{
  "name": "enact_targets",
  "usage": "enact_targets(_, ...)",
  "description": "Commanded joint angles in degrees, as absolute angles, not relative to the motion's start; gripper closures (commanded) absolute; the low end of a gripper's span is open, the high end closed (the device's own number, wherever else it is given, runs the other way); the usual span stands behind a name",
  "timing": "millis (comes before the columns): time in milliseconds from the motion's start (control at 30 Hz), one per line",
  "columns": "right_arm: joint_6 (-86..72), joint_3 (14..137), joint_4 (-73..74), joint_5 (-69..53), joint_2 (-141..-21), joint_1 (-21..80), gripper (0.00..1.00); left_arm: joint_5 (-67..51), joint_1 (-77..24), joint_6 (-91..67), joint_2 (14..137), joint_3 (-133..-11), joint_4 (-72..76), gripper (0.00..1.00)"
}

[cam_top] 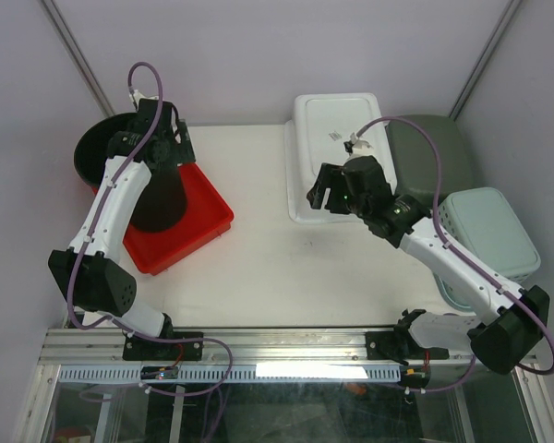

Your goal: Turn the large container upside down

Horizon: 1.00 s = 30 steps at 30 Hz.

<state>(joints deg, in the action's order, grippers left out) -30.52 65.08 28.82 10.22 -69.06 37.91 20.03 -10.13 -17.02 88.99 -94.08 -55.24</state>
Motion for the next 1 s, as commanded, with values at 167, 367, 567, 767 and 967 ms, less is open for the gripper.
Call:
enact_targets(167, -32.46, 65.62, 27.80, 9.72, -67.76, 37.94, 0.28, 20.30, -10.35, -15.57, 88.70, -96.65, -52.12, 0.60)
enact_targets(367, -33.80, 63.31, 26.98, 10.35, -65.21, 37.95, 0.28, 23.70, -10.29, -13.71, 88.49, -105.98, -54.35, 1.00)
enact_targets(567, -33.77, 63.60, 27.09, 9.89, -65.70, 37.90, 0.28, 24.16, -10.63, -9.34, 85.30, -117.61, -54.76, 1.00)
enact_targets(767, -33.50, 65.28, 26.46, 9.50, -66.67, 37.88, 0.28, 15.29, -12.68, -9.01, 82.47, -127.75, -54.41, 1.00)
enact_targets(967, -31.60, 67.83, 29.96, 16.14, -63.16, 37.80, 0.28, -3.86, -15.24, -13.10, 80.54, -128.08, -54.28, 1.00)
